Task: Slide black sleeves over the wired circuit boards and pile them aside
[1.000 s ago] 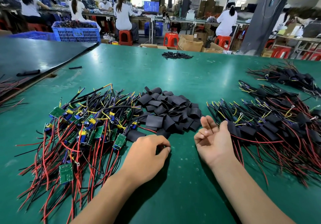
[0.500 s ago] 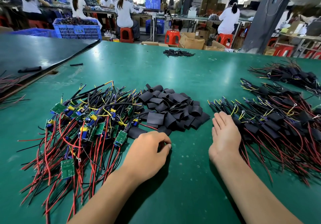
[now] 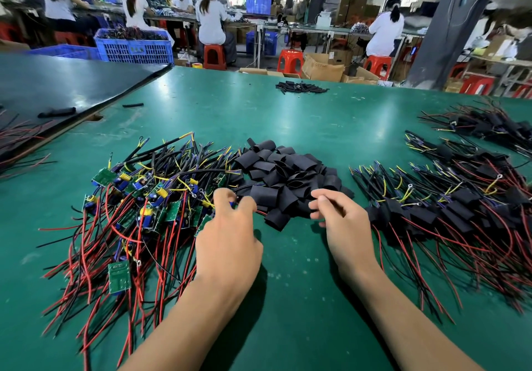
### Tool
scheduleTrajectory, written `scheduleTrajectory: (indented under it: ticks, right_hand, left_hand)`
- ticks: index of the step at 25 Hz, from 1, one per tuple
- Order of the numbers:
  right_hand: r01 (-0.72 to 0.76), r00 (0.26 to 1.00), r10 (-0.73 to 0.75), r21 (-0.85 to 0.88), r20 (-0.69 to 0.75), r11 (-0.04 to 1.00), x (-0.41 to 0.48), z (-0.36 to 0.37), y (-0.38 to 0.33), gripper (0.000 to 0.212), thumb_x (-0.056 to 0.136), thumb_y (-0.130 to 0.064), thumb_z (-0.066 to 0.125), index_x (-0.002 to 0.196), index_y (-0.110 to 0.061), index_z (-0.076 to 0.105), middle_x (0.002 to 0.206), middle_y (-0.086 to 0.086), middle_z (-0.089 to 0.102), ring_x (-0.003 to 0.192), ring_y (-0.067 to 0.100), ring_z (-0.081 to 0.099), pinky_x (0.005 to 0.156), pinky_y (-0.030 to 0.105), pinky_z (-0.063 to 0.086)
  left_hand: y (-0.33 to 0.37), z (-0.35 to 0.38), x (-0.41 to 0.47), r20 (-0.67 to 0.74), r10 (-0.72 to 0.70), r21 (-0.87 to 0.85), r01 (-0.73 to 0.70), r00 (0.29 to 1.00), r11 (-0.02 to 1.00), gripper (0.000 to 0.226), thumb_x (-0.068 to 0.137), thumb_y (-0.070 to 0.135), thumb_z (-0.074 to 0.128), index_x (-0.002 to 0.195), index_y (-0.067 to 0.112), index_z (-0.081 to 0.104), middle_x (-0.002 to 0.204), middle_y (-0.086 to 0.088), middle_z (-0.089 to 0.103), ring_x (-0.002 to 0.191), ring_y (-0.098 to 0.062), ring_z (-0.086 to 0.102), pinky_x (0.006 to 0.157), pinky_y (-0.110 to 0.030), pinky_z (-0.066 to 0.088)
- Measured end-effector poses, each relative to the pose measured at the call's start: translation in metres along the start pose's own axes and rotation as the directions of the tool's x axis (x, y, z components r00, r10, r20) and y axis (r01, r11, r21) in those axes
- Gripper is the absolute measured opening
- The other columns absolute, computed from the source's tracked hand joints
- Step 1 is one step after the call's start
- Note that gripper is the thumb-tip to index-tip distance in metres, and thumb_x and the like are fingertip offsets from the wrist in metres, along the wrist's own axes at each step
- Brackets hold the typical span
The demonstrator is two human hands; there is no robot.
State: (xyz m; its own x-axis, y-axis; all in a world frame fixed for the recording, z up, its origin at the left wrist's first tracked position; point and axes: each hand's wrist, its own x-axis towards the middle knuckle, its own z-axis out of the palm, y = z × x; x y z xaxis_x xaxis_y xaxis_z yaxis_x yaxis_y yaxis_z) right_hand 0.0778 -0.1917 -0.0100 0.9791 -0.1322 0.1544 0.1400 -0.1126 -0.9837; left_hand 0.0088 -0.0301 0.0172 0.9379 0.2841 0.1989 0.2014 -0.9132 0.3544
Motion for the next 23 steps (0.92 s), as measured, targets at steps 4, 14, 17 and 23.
scheduleTrajectory:
  ticks: [4,14,17,23]
  right_hand:
    - [-0.003,0.999,0.003,-0.005,0.054,1.000,-0.004,0.000,-0.001,0.024,0.098,-0.011,0.056,0.092,-0.025,0.074,0.074,-0.003,0.071,0.063,0.010,0.062,0.063,0.023,0.049]
    - [0.065,0.982,-0.040,-0.130,0.185,0.989,-0.014,0.001,-0.010,0.019,0.093,-0.010,0.064,0.090,-0.025,0.075,0.076,-0.003,0.074,0.061,0.005,0.063,0.060,0.009,0.046]
    - [0.083,0.975,-0.047,-0.161,0.219,0.983,-0.014,0.001,-0.010,0.017,0.092,-0.012,0.066,0.090,-0.026,0.076,0.080,-0.005,0.075,0.068,0.013,0.065,0.064,0.020,0.052]
    - [0.216,0.938,-0.131,-0.245,0.320,0.945,-0.017,0.003,-0.008,0.014,0.090,-0.013,0.070,0.093,-0.023,0.078,0.092,-0.014,0.074,0.083,-0.001,0.066,0.075,0.010,0.045]
  left_hand:
    - [0.001,-0.003,-0.001,0.095,-0.064,0.143,0.050,0.993,0.988,0.041,0.084,0.012,0.058,0.116,0.022,0.035,0.136,-0.012,0.030,0.086,-0.033,0.064,0.062,-0.034,0.034]
    - [-0.012,-0.006,0.010,0.035,-0.097,-0.004,0.097,0.995,0.995,0.032,0.086,0.007,0.055,0.114,0.020,0.053,0.115,-0.005,0.057,0.094,-0.033,0.060,0.068,-0.035,0.038]
    - [-0.011,-0.005,0.009,0.095,-0.078,0.085,0.070,0.992,0.994,0.018,0.089,0.015,0.053,0.106,0.018,0.058,0.120,-0.003,0.053,0.093,-0.032,0.061,0.067,-0.034,0.039]
    - [-0.009,-0.006,0.009,0.012,-0.077,-0.006,0.077,0.997,0.997,0.015,0.090,0.009,0.047,0.100,0.013,0.058,0.133,0.001,0.048,0.092,-0.036,0.062,0.067,-0.036,0.040]
